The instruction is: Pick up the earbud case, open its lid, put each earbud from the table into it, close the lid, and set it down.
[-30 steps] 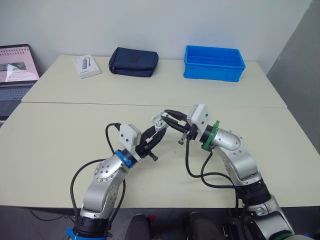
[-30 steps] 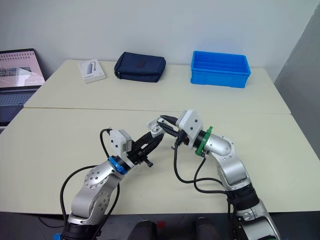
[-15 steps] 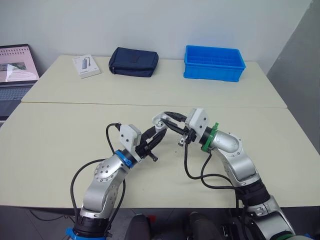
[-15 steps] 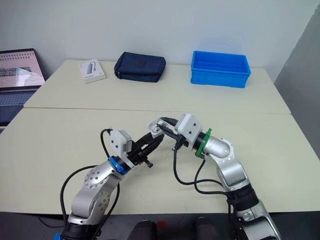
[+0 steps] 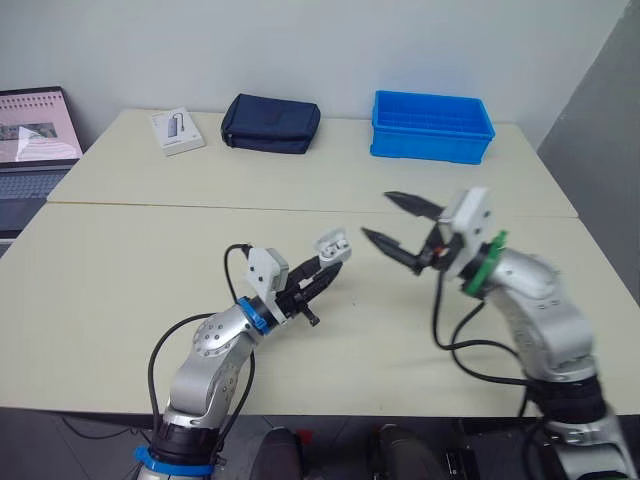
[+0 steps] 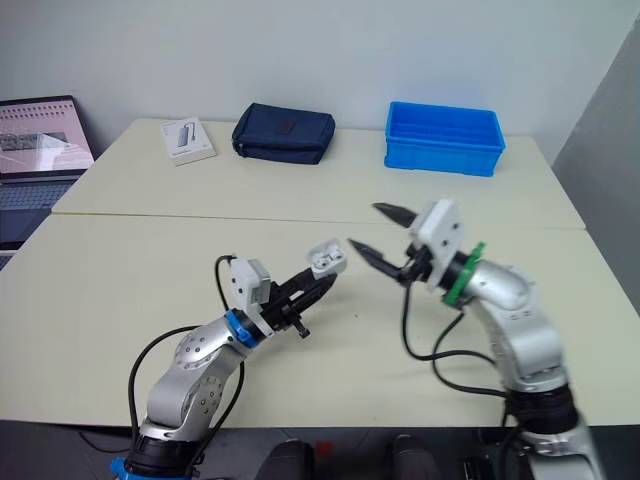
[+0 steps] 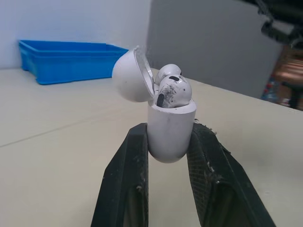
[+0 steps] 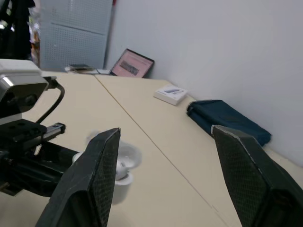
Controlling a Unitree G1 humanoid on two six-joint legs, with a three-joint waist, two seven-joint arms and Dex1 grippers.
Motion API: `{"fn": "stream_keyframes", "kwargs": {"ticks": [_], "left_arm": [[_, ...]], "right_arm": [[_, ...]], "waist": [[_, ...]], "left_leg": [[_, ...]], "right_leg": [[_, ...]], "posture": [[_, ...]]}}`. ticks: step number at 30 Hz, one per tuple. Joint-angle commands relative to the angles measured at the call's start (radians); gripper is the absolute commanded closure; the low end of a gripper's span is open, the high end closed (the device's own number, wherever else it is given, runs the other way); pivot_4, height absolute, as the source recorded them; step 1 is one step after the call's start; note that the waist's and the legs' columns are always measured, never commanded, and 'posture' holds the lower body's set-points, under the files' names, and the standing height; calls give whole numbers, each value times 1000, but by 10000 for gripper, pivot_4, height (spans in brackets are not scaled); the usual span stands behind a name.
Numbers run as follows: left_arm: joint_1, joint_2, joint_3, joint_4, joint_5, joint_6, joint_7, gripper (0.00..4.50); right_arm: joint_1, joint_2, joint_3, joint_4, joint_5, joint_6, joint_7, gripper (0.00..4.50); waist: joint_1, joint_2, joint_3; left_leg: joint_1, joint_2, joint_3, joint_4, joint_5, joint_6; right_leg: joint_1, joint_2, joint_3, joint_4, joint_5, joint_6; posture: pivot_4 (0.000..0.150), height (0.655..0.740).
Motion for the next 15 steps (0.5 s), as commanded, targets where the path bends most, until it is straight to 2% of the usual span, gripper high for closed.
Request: {"fn": "stream_keyframes", "kwargs": {"ticks": [1, 4, 11, 15], "left_arm": [[-68, 17, -46, 4, -65, 42, -129, 37382], [-128, 49, -82, 29, -102, 90, -248, 37382], [-218, 103, -133, 87, -125, 147, -445, 37382], [-224, 106, -140, 88, -126, 172, -480, 37382]], "right_arm": [[-31, -113, -74, -33, 61, 92, 54, 13175], [-59, -222, -77, 20, 86, 127, 147, 19185], [-122, -339, 38, 114, 103, 160, 353, 44878], [-142, -344, 95, 112, 123, 178, 433, 45000]], "waist": [[-2, 0, 0], [-5, 1, 1], [-9, 1, 1], [-8, 1, 1]], "left_leg": [[0, 0, 0, 0, 0, 0], [1, 0, 0, 0, 0, 0], [0, 0, -1, -1, 0, 0], [-1, 0, -1, -1, 0, 0]], "right_leg": [[0, 0, 0, 0, 0, 0], [0, 1, 0, 0, 0, -1], [-1, 2, 0, 0, -2, -2], [-1, 2, 0, -1, -2, -2]], "posture": [[1500, 7324], [1500, 7324], [1500, 7324], [1500, 7324]]}}
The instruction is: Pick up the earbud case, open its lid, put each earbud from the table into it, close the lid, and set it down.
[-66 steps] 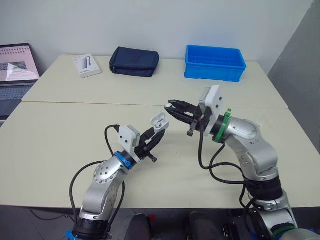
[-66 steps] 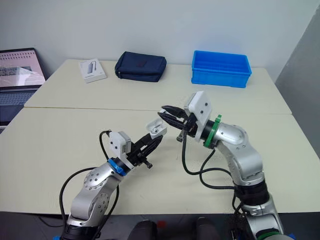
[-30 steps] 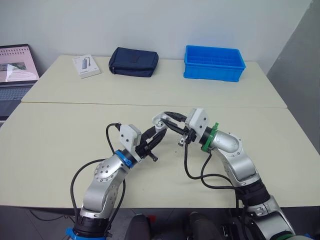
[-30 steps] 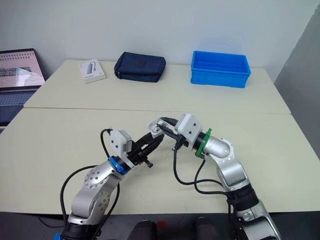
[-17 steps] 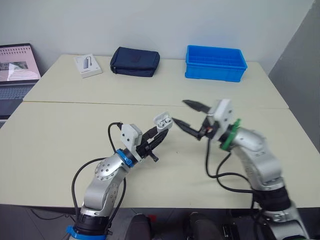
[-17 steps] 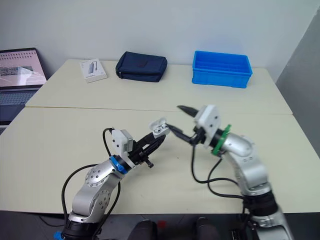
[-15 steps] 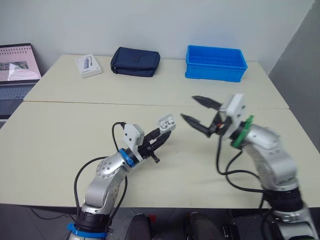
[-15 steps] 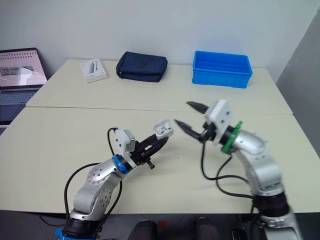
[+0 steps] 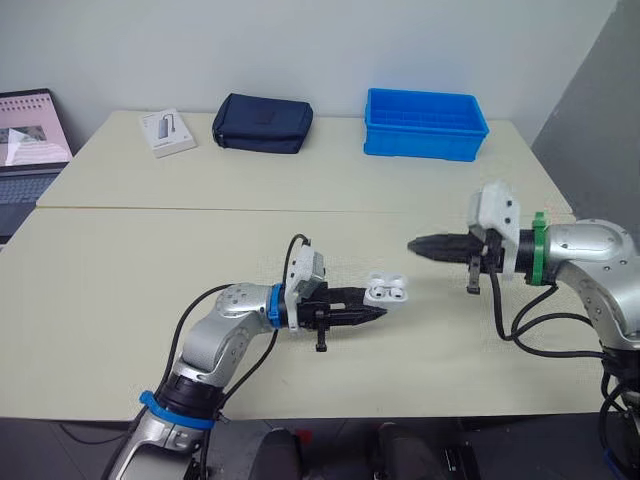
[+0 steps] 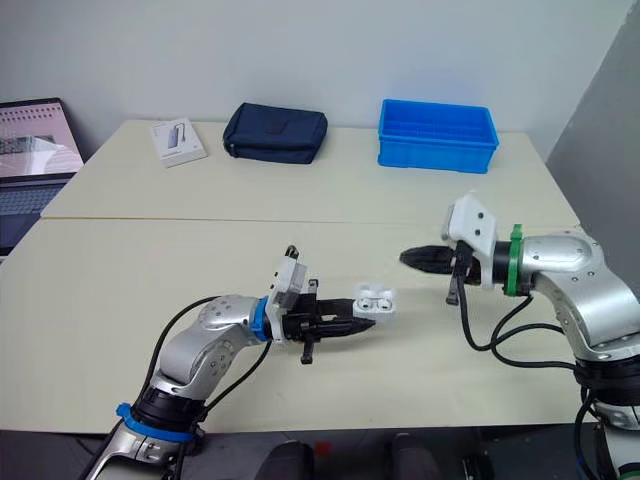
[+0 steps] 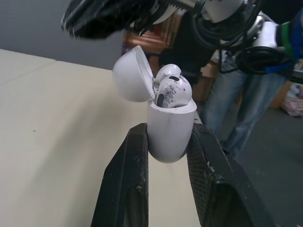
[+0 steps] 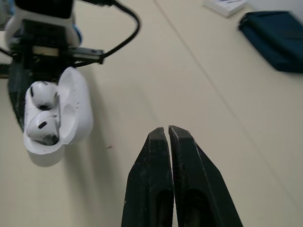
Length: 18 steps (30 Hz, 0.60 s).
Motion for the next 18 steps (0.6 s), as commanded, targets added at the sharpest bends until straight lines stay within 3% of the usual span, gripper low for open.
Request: {"fn": "stream_keyframes", "kwargs": {"ticks": [1, 12, 18], "left_arm": [[-9, 2, -9, -19, -22, 18, -33, 37382], [19, 0, -5, -33, -14, 39, -30, 37382], [17, -5, 4, -29, -20, 48, -18, 37382]], "right_arm": [[-36, -15, 30, -24, 26, 15, 67, 45000], [-47, -30, 29, -134, 168, 158, 132, 45000], [1, -64, 56, -168, 159, 160, 132, 45000]], "waist": [[0, 0, 0], [3, 0, 0], [3, 0, 0]], "left_leg": [[0, 0, 0, 0, 0, 0], [0, 0, 0, 0, 0, 0], [0, 0, -1, 0, 0, 0]], "right_leg": [[0, 0, 0, 0, 0, 0], [0, 0, -1, 0, 0, 0], [0, 0, -1, 0, 0, 0]], "posture": [[1500, 7324], [1500, 7324], [1500, 7324]]}}
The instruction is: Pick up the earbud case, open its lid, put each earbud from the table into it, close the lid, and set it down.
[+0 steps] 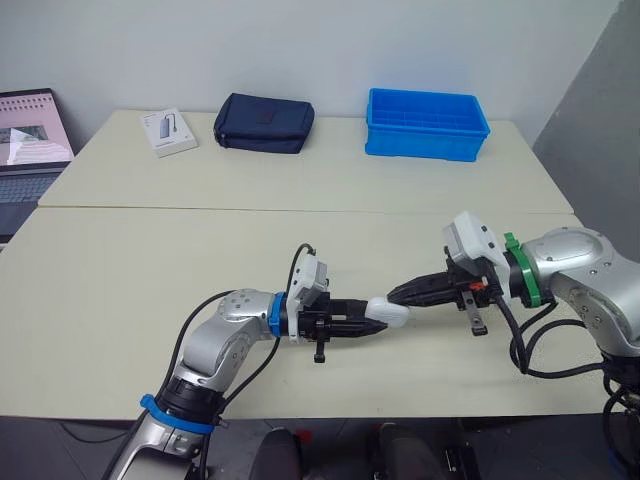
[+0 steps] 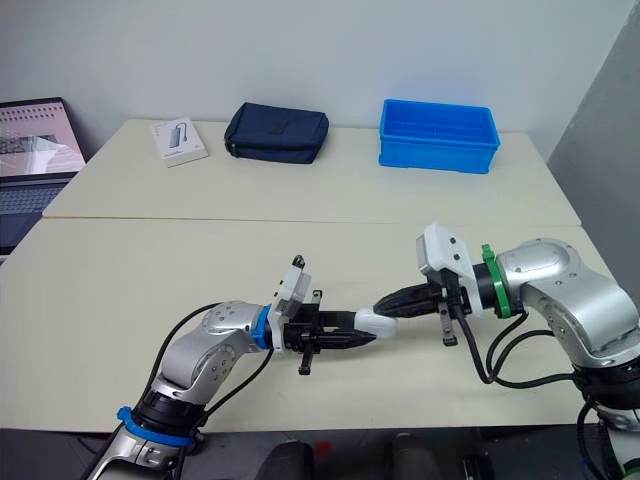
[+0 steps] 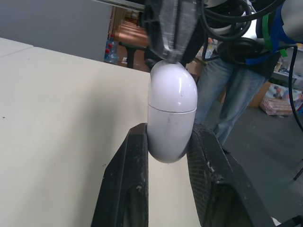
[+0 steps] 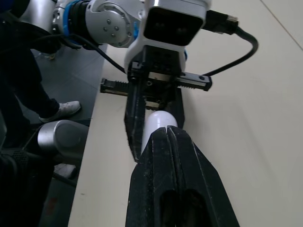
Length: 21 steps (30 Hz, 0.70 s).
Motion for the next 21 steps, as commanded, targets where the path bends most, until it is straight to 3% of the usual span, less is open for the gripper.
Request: {"fn": "stream_keyframes", "kwargs": {"ticks": [1, 5, 14, 17, 21], "left_arm": [[-9, -5, 19, -27, -22, 8, 9, 37382], [-12, -12, 34, -24, -35, 61, 52, 37382], [-162, -58, 113, 170, -78, 459, 310, 37382], [-229, -35, 100, 272, -55, 591, 342, 37382], [-264, -9, 81, 348, -29, 634, 324, 37382]], "right_arm": [[28, -28, -1, -26, -16, -15, 6, 45000], [29, -24, -11, -24, -17, -14, -16, 45000], [113, 0, -64, -56, -100, -90, -168, 45000], [143, -20, -51, -70, -141, -64, -210, 45000], [143, -34, -32, -50, -194, -73, -228, 45000]], "waist": [[0, 0, 0], [-1, 0, 0], [2, -1, 0], [1, -1, 0], [-3, -1, 0]], "left_leg": [[0, 0, 0, 0, 0, 0], [0, 0, 0, 0, 0, 0], [0, 0, -1, 1, 0, 0], [0, 0, -1, 0, 0, 0], [0, 0, -1, 0, 0, 0]], "right_leg": [[0, 0, 0, 0, 0, 0], [0, 0, 0, 0, 0, 0], [0, 0, -1, 1, 0, 0], [0, 0, 0, 1, 0, 0], [0, 0, 0, 1, 0, 1]], "posture": [[1500, 7324], [1500, 7324], [1500, 7324], [1500, 7324], [1500, 7324]]}}
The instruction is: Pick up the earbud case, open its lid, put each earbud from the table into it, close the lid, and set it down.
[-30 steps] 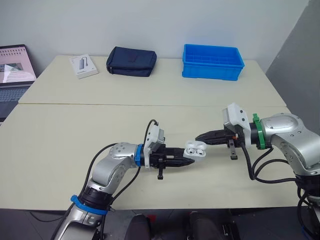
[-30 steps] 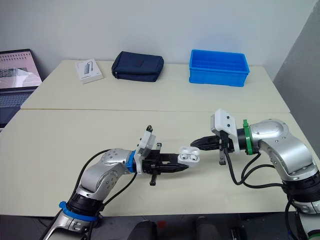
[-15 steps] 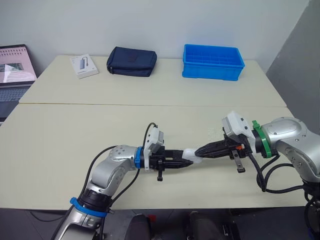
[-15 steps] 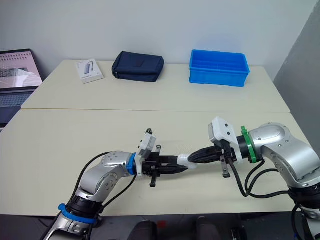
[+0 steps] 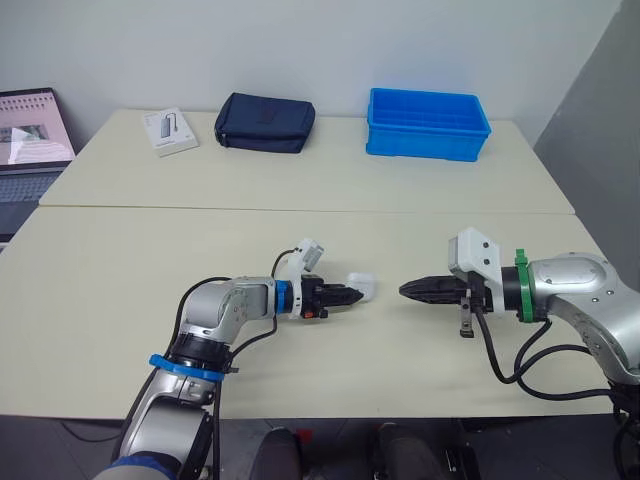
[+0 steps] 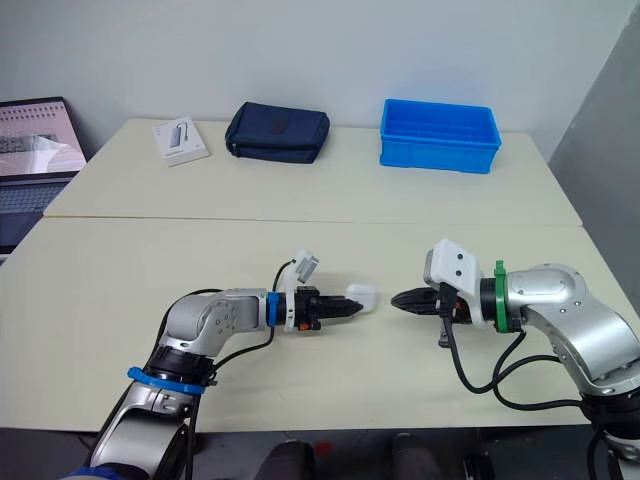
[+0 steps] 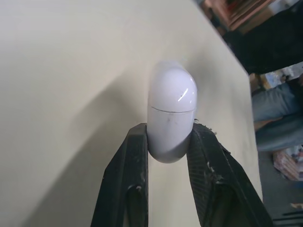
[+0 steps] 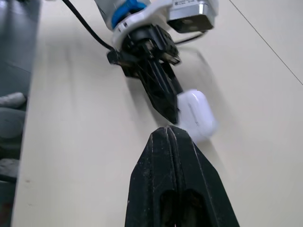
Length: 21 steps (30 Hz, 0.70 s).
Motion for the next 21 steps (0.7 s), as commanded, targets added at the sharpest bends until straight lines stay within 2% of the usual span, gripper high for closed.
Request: {"fn": "stream_keyframes", "kwargs": {"ticks": [1, 2, 6, 12, 14, 16, 21], "left_arm": [[-24, 23, -16, 42, 21, 24, -22, 37382], [-26, 31, -24, 52, 35, 16, -28, 37382], [-21, 65, -43, 66, 73, -18, -51, 24212], [46, 216, -58, -40, 127, -129, -107, 5988], [85, 280, -36, -100, 124, -153, -126, 0], [131, 348, -13, -152, 136, -216, -143, 0], [250, 474, 98, -253, 150, -445, -215, 0]], "right_arm": [[-5, -16, 0, -14, -36, -22, -10, 45000], [-4, -18, 1, -14, -40, -23, -8, 45000], [5, -24, -5, -17, -42, -24, 7, 45000], [9, -50, -15, -13, -40, -41, 49, 45000], [4, -64, -17, -2, -43, -63, 73, 38762], [-9, -79, -25, 16, -40, -82, 100, 32380], [-54, -130, -50, 87, -54, -165, 182, 13112]], "waist": [[-1, 0, 0], [-1, 0, 0], [-2, 0, 0], [-18, 0, 0], [-28, 0, 0], [-33, 0, 0], [-30, 1, 1]], "left_leg": [[0, 0, 0, 0, 0, 0], [0, 0, 0, 0, 0, 0], [1, 0, 0, 0, 0, 0], [3, 0, 0, 0, 0, 0], [3, 0, -1, 0, 0, 0], [4, 1, 0, 0, 0, 0], [2, 2, 0, -1, 0, 0]], "right_leg": [[0, 0, 0, 0, 0, 0], [0, 0, 0, 0, 0, 0], [0, 0, 0, 1, 0, 0], [1, 0, 0, 3, 0, -1], [1, 0, 1, 3, 0, -1], [1, 1, 1, 3, 0, -1], [-1, 1, 1, 3, 0, -2]], "posture": [[1500, 7324], [1500, 7324], [1500, 7324], [1500, 7324], [1500, 7324], [1500, 7324], [1500, 7324]]}}
